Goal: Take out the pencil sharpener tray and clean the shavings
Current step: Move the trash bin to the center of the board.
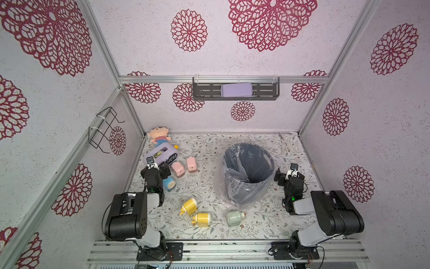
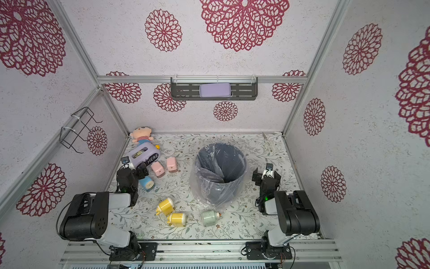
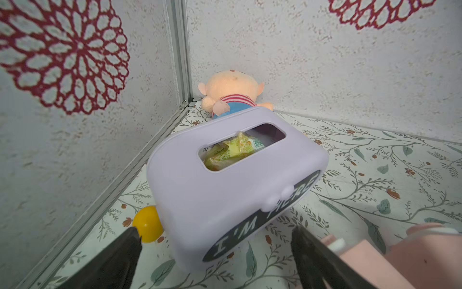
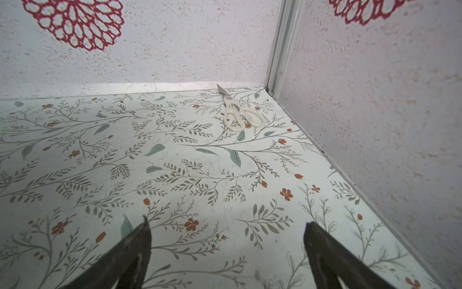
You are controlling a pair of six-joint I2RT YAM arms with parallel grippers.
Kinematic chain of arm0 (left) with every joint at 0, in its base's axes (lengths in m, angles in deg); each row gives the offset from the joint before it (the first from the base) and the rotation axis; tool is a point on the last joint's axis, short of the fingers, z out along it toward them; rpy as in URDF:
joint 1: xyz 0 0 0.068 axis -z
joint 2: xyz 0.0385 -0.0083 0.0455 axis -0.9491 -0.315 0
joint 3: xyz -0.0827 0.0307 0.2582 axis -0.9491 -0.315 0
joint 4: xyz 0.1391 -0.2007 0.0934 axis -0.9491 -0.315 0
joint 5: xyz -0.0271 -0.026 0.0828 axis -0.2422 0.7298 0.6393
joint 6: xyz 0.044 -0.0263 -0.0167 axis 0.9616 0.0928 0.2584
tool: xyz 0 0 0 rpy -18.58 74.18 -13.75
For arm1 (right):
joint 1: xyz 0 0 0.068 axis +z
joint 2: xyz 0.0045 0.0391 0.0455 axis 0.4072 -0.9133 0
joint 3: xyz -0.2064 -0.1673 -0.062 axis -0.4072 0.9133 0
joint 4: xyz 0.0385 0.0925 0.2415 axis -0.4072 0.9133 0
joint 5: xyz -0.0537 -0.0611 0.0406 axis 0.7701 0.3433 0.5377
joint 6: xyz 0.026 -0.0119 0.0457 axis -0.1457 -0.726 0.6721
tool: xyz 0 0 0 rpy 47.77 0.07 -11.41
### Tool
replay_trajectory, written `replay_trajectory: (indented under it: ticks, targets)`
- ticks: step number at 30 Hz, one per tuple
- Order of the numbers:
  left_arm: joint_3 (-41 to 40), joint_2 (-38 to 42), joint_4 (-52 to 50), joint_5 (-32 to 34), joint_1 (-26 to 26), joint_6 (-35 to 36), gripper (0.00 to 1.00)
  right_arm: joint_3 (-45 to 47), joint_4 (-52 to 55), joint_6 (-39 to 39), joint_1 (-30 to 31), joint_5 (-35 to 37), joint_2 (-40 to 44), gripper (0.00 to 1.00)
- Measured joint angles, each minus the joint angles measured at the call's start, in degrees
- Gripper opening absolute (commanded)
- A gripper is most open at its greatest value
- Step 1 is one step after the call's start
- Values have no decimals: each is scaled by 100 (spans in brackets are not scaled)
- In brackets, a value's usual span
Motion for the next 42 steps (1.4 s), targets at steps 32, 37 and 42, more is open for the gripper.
replay_trajectory:
  ticks: [32,37,42]
  targets:
    - [0,0,0,0,0,0,97,0,0,0,0,0,0,99]
    - [0,0,7,-4,9,7,97,11,22,-4,0,-7,50,99]
    - [-24,533,-393,280,214,26,97,-138,1043,66,0,4,874,99]
